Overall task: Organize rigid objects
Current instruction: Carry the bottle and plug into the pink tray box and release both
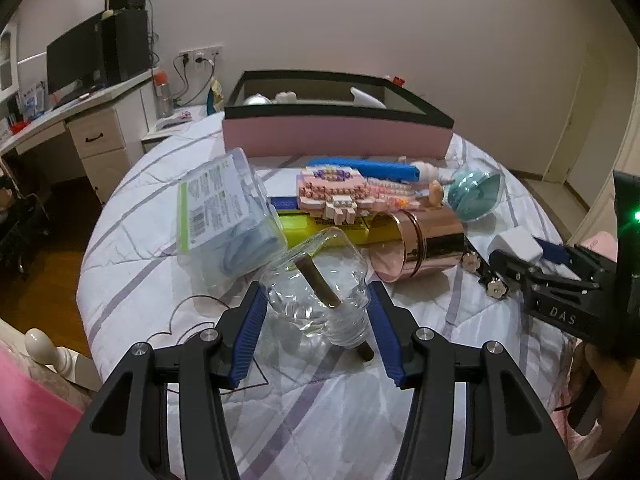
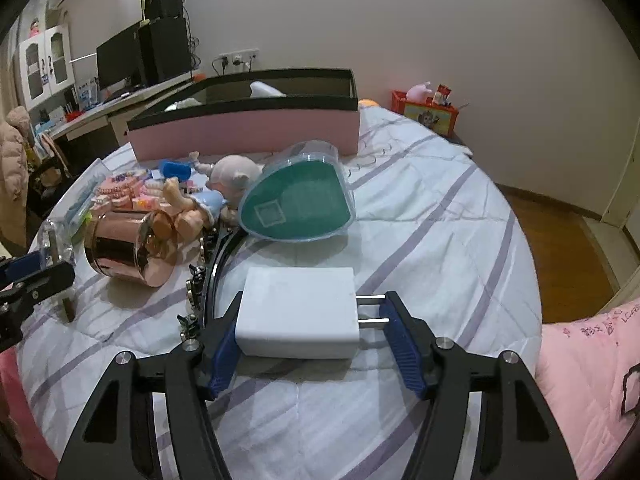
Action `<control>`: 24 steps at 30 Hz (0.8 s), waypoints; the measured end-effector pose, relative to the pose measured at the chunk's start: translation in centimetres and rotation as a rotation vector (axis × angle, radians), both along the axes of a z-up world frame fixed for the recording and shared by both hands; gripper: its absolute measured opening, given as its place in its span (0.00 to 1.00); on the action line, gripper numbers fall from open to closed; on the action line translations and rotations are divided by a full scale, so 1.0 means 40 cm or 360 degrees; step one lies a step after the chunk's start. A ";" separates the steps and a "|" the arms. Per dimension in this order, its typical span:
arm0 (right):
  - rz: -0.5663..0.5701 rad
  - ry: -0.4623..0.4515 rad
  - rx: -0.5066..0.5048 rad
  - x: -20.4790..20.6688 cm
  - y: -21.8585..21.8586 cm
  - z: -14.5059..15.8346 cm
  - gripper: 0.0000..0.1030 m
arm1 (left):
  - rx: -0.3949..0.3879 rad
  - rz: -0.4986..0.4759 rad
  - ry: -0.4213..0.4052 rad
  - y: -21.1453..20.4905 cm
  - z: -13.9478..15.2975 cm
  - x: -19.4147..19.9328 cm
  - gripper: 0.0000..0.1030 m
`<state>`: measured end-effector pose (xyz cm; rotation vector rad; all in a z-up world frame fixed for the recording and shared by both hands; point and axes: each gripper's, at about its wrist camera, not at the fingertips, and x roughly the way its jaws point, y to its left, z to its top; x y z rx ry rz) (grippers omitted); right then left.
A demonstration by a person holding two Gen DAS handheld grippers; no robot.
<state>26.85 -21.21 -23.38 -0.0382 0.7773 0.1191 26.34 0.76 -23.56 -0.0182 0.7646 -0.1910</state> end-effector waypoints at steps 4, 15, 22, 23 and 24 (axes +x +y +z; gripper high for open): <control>0.0006 -0.0038 0.0039 -0.016 -0.005 0.016 0.64 | -0.0033 -0.0021 -0.0008 0.006 0.012 -0.008 0.51; 0.0119 -0.0156 0.0103 -0.041 0.041 0.119 0.64 | -0.0014 -0.0046 -0.0160 -0.016 0.104 -0.030 0.51; 0.0196 -0.0264 0.0117 -0.013 0.088 0.197 0.65 | 0.0033 -0.0006 -0.0319 -0.033 0.186 0.008 0.51; 0.0202 -0.0279 0.0120 -0.006 0.094 0.207 0.65 | 0.0045 0.0000 -0.0340 -0.035 0.196 0.014 0.51; 0.0211 -0.0287 0.0115 0.007 0.100 0.219 0.65 | 0.0055 0.0011 -0.0363 -0.037 0.206 0.022 0.51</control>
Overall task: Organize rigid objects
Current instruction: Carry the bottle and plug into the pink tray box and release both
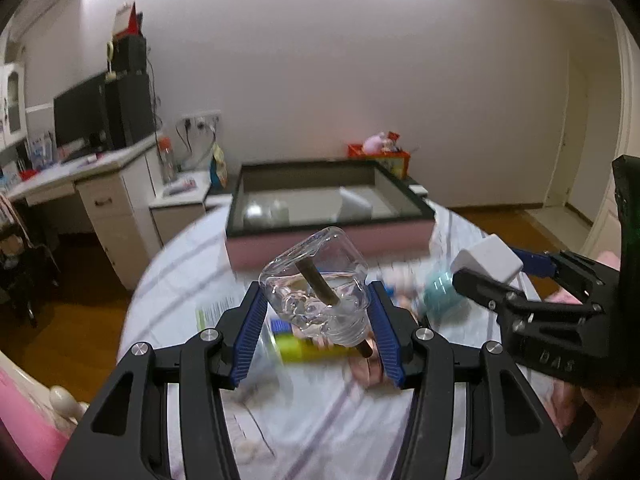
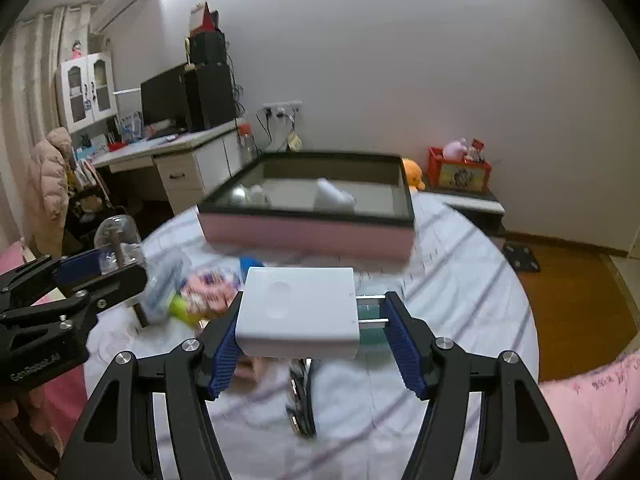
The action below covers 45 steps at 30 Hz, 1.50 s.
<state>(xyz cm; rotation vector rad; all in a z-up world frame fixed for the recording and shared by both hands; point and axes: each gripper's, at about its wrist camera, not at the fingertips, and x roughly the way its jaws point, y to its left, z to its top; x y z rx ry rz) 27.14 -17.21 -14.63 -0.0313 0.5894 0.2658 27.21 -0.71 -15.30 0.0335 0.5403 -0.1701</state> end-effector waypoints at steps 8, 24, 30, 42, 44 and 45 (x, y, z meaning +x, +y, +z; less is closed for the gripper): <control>0.0047 -0.0068 0.0020 0.089 0.020 0.067 0.65 | 0.0019 0.0021 -0.0090 -0.015 0.074 0.111 0.51; 0.0109 0.0098 -0.0096 0.505 0.052 0.097 0.65 | 0.0159 -0.0030 0.0078 -0.044 0.091 0.560 0.51; 0.0079 0.0278 -0.0206 0.644 0.067 0.008 0.65 | 0.0233 0.0001 0.0280 -0.060 -0.001 0.707 0.51; 0.0012 0.0515 -0.0209 0.740 0.026 -0.105 0.65 | 0.0338 0.0038 0.0460 -0.098 -0.125 0.776 0.63; -0.0017 0.0474 -0.0216 0.737 0.022 -0.092 0.66 | 0.0349 0.0060 0.0449 -0.096 -0.122 0.773 0.69; -0.0028 0.0469 -0.0216 0.735 0.024 -0.088 0.68 | 0.0344 0.0061 0.0447 -0.092 -0.117 0.773 0.69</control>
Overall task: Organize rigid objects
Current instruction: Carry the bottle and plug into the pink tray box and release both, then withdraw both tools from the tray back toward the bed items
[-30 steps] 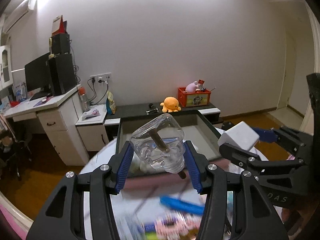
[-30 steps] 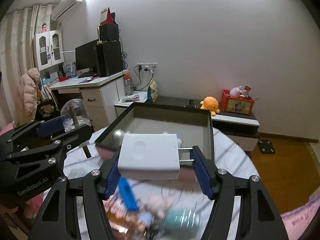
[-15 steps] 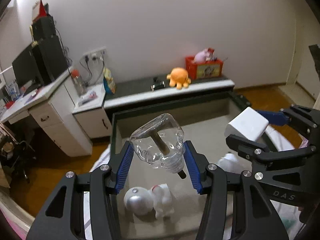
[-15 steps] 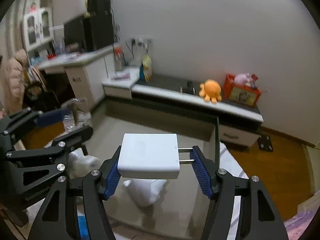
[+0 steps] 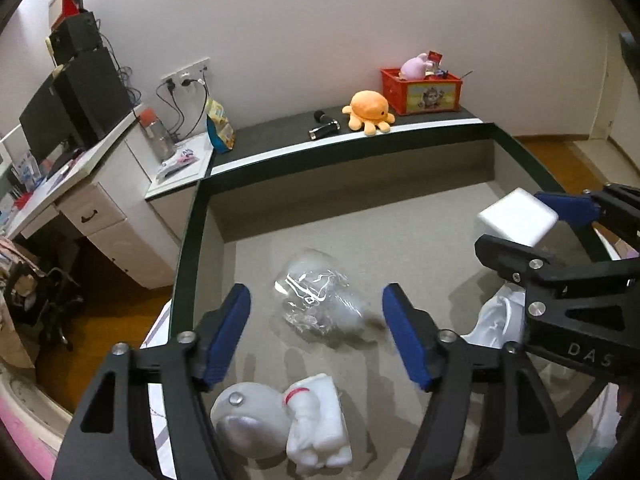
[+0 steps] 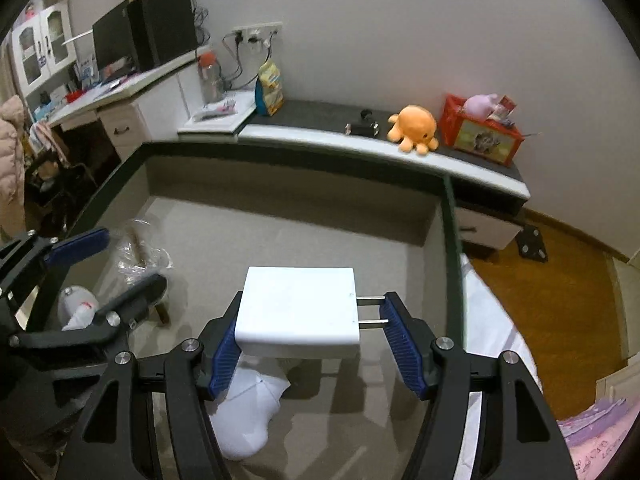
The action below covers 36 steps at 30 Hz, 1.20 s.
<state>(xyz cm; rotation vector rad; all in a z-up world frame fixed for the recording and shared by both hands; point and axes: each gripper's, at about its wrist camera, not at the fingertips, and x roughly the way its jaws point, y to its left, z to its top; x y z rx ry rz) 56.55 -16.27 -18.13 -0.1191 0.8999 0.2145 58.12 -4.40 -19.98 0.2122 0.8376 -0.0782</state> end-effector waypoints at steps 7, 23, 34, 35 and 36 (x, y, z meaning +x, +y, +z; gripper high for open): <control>-0.0005 -0.0142 0.0074 -0.086 -0.011 0.088 0.80 | -0.0079 0.0049 -0.0183 0.056 0.108 -0.100 0.89; 0.0097 -0.0873 0.0152 -0.666 0.046 0.288 0.92 | -0.0250 0.0136 -0.0841 0.157 0.318 -0.680 1.00; 0.0002 -0.1140 0.0108 -0.947 0.031 0.264 1.00 | -0.0228 0.0133 -0.0962 0.133 0.266 -0.955 1.00; -0.0004 -0.1148 0.0080 -0.967 0.031 0.258 1.00 | -0.0222 0.0135 -0.0959 0.131 0.259 -0.965 1.00; -0.0011 -0.1164 0.0059 -0.983 0.032 0.252 1.00 | -0.0226 0.0134 -0.0967 0.131 0.253 -0.974 1.00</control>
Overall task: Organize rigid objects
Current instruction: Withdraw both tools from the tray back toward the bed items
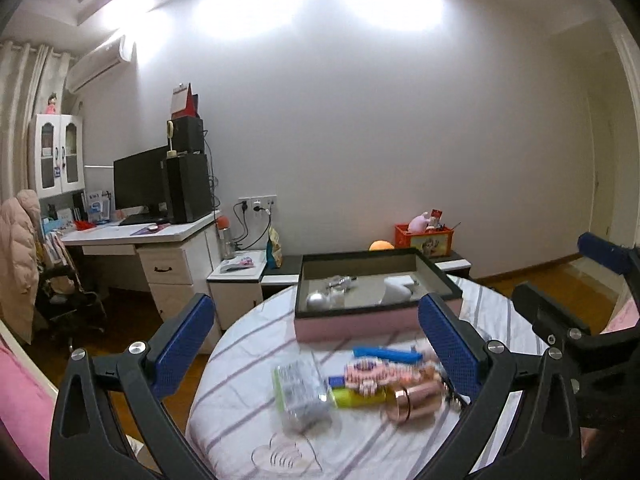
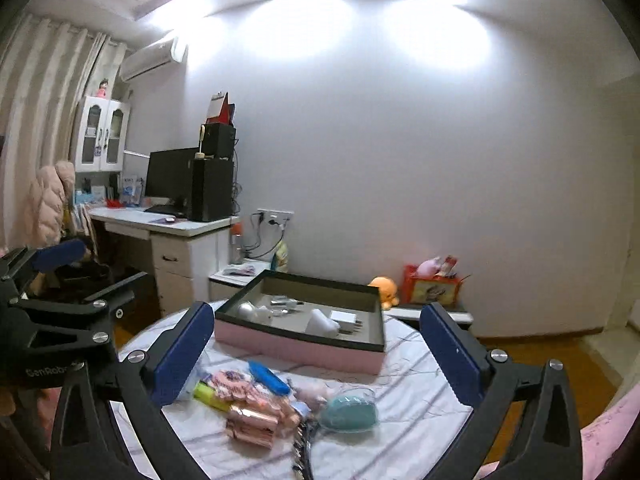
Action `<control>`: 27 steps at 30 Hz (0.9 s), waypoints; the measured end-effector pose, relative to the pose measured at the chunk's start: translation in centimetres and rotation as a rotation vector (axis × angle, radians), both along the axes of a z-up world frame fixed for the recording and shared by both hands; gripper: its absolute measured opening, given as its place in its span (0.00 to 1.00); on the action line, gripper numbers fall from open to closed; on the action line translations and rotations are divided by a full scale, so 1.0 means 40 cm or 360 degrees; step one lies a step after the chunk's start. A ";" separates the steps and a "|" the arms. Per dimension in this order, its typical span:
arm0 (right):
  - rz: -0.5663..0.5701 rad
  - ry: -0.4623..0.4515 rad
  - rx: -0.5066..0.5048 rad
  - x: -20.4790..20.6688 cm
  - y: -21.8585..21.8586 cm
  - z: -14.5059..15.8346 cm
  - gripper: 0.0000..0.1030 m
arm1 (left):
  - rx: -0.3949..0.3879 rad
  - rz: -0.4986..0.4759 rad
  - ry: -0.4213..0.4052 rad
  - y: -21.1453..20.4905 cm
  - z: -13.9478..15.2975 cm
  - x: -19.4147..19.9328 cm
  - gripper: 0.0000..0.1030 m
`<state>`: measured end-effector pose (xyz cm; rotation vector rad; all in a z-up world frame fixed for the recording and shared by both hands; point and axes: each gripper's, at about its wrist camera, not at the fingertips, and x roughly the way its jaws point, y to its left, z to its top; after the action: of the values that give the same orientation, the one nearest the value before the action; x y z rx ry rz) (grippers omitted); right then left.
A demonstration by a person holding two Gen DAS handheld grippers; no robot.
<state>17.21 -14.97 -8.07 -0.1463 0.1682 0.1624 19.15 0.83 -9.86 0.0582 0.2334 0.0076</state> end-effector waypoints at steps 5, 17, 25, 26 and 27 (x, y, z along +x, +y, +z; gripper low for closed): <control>-0.0005 0.0011 0.0062 -0.036 -0.013 -0.018 1.00 | -0.0035 -0.0005 -0.0024 0.003 -0.024 -0.028 1.00; -0.0020 0.0130 0.0071 -0.019 -0.024 -0.090 1.00 | -0.0054 -0.0045 0.0116 -0.006 -0.093 -0.006 1.00; -0.0047 0.0365 0.0110 0.043 -0.050 -0.191 1.00 | -0.0112 -0.0034 0.0395 0.038 -0.209 0.064 1.00; -0.0053 0.0389 0.0113 0.052 -0.053 -0.200 1.00 | -0.0131 -0.0020 0.0431 0.051 -0.222 0.075 1.00; -0.0059 0.0415 0.0115 0.063 -0.057 -0.212 1.00 | -0.0146 -0.0008 0.0452 0.059 -0.230 0.084 1.00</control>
<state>19.72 -17.24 -16.54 -0.0491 0.4241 0.1503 22.50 3.19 -19.07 -0.0321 0.5171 -0.0165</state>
